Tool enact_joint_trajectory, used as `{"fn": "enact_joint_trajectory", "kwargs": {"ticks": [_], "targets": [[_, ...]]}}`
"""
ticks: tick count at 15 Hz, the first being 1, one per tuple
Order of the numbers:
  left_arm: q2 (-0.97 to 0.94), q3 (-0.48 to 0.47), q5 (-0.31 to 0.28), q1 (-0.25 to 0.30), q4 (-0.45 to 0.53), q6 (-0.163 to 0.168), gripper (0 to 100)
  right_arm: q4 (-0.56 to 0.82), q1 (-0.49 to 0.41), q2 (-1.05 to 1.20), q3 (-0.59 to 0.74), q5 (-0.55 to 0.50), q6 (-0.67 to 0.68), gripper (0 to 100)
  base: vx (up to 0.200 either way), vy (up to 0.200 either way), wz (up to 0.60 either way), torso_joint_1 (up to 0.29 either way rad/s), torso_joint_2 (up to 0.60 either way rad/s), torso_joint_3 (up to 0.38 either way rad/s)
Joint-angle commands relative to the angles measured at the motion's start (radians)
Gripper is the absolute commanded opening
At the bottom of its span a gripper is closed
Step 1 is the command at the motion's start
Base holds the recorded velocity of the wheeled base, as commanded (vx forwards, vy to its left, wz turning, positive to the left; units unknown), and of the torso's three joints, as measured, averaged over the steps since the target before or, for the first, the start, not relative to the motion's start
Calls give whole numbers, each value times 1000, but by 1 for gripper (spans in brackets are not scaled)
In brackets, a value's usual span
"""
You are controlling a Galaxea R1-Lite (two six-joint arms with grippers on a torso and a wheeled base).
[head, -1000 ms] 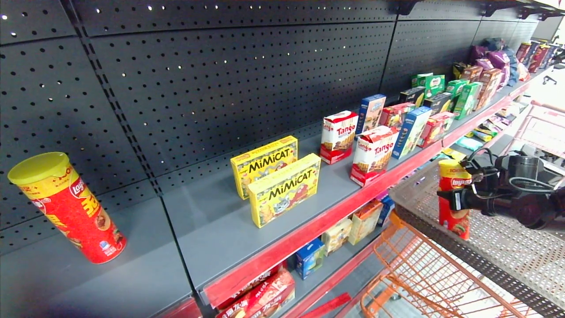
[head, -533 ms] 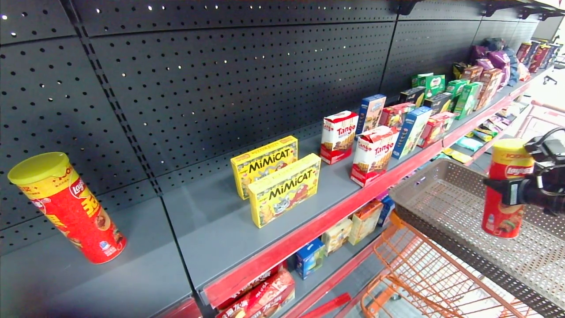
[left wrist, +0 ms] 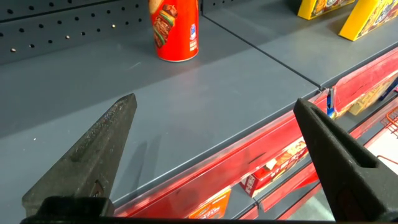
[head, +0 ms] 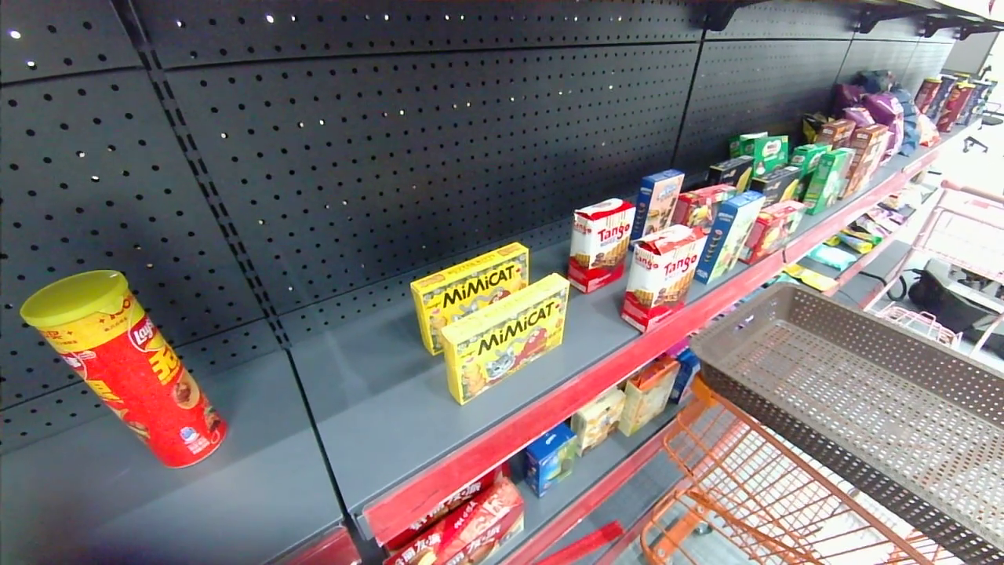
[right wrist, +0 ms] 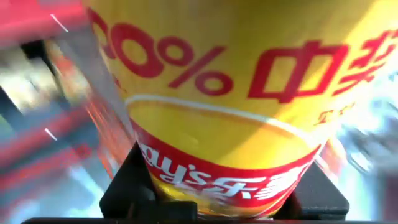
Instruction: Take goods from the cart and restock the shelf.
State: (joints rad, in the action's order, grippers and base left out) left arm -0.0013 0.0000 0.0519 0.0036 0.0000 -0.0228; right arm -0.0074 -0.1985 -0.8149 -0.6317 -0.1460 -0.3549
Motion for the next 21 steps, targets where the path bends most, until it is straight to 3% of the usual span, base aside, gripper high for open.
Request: {"fn": "enact_joint_trajectory", "kwargs": {"ticks": [1, 9, 15, 17, 18, 21], "targets": [[1, 0, 0, -1, 0, 0, 100, 53, -19, 192, -3, -43, 7, 0, 0, 0, 0, 0, 0, 0], [1, 0, 0, -1, 0, 0, 100, 44, -16, 289, 96, -30, 19, 0, 0, 0, 0, 0, 0, 0], [1, -2, 0, -1, 0, 0, 100, -45, -13, 301, 138, -26, -1, 0, 0, 0, 0, 0, 0, 0], [1, 0, -10, -1, 0, 14, 100, -71, -10, 313, 152, -24, -44, 0, 0, 0, 0, 0, 0, 0], [1, 0, -23, -1, 0, 41, 100, -86, -12, 321, 156, -24, -47, 0, 0, 0, 0, 0, 0, 0], [1, 0, -17, -1, 0, 37, 100, -89, -10, 344, 170, -23, -62, 0, 0, 0, 400, 2, 2, 0]]}}
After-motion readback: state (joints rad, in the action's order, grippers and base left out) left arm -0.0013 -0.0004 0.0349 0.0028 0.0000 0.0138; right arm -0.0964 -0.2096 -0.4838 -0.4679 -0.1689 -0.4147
